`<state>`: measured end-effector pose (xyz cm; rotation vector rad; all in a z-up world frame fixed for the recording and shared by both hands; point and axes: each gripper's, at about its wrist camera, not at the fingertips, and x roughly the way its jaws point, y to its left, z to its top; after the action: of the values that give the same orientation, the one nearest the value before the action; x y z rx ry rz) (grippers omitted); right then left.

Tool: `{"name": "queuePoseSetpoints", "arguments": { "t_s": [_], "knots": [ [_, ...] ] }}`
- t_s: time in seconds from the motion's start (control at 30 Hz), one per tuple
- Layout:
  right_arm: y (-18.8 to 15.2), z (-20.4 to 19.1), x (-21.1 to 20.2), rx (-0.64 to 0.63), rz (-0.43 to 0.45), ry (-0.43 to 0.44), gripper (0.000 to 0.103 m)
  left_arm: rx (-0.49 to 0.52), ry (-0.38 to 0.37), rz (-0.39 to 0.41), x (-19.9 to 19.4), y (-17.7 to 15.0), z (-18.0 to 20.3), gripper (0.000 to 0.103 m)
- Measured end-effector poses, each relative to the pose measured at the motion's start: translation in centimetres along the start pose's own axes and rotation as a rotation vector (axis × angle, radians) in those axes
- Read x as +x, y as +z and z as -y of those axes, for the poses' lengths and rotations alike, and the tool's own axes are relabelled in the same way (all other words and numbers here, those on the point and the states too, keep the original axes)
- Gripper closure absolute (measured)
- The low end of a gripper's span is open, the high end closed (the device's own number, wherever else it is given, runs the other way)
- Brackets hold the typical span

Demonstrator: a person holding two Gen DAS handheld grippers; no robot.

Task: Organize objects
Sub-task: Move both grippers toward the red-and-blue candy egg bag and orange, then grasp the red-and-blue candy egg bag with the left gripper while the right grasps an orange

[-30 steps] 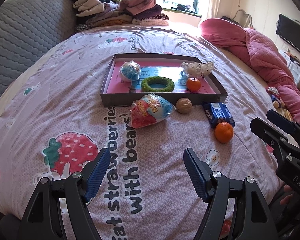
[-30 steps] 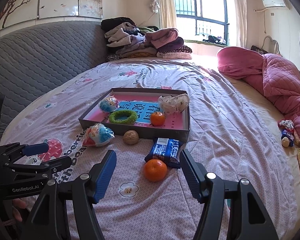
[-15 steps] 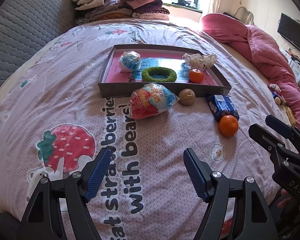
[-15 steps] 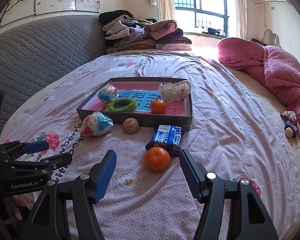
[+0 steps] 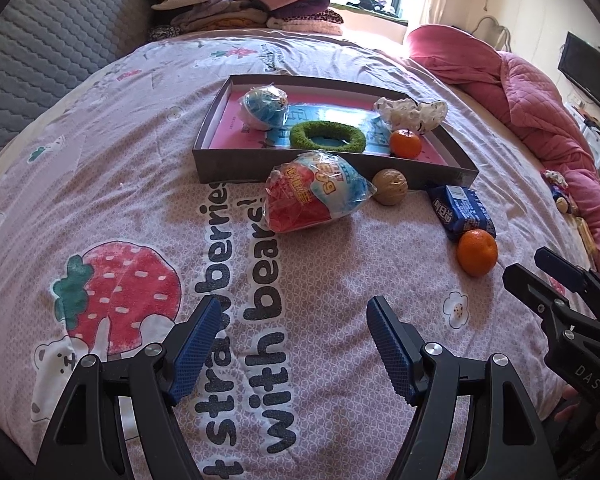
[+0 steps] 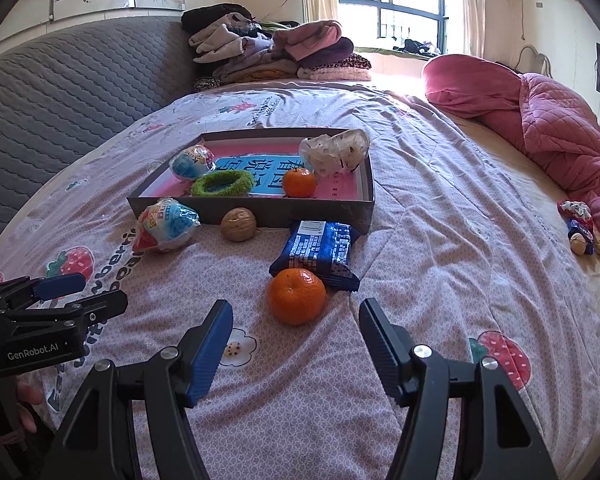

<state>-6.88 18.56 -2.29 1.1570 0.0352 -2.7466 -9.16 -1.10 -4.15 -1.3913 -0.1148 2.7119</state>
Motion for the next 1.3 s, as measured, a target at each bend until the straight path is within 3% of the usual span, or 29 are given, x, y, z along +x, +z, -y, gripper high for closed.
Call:
{"name": "queuePoseSetpoints", "arguments": {
  "t_s": [1.3],
  "knots": [
    [-0.3,-0.5,3.8,-0.018,-0.050,-0.023,0.038,0.113,-0.002,0.090,5.6,5.4,0.5,0.027]
  ]
}}
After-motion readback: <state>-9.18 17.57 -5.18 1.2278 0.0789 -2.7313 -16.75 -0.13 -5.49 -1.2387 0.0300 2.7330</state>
